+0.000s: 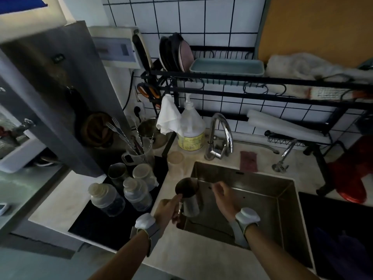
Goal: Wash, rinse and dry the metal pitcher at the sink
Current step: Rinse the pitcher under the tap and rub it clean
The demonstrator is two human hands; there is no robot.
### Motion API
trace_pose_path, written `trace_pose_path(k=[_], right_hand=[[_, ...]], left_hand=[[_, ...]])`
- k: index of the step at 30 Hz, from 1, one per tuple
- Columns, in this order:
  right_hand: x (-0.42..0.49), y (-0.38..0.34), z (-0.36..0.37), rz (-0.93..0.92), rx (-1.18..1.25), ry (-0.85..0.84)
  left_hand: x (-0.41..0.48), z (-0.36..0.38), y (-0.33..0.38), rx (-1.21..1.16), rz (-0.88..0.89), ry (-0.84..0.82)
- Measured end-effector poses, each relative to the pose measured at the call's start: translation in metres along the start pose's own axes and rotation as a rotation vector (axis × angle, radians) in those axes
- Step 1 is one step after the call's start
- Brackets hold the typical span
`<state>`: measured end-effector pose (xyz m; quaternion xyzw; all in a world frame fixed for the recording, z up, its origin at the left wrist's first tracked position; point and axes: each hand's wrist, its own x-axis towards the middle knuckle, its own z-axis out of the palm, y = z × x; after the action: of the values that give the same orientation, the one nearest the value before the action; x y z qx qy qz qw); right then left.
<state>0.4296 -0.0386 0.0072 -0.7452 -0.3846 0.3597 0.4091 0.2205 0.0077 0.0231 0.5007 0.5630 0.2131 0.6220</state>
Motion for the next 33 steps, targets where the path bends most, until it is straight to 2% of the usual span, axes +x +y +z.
trace_pose_path(k=[6, 9, 15, 20, 33], right_hand=[[0.000, -0.003, 0.023, -0.016, 0.042, 0.090], [-0.004, 0.002, 0.026, 0.033, 0.094, 0.078], [-0.010, 0.011, 0.019, 0.002, 0.109, 0.102], [-0.013, 0.016, 0.012, 0.014, 0.115, 0.172], [-0.010, 0.029, 0.009, 0.072, 0.126, 0.143]], left_hand=[[0.000, -0.018, -0.002, 0.109, 0.231, 0.000], [0.001, -0.020, 0.002, 0.210, 0.377, 0.057], [0.007, -0.017, 0.004, 0.482, 0.756, 0.166], [0.016, -0.007, 0.011, 0.449, 0.775, 0.177], [0.028, -0.001, 0.019, 0.433, 0.804, 0.196]])
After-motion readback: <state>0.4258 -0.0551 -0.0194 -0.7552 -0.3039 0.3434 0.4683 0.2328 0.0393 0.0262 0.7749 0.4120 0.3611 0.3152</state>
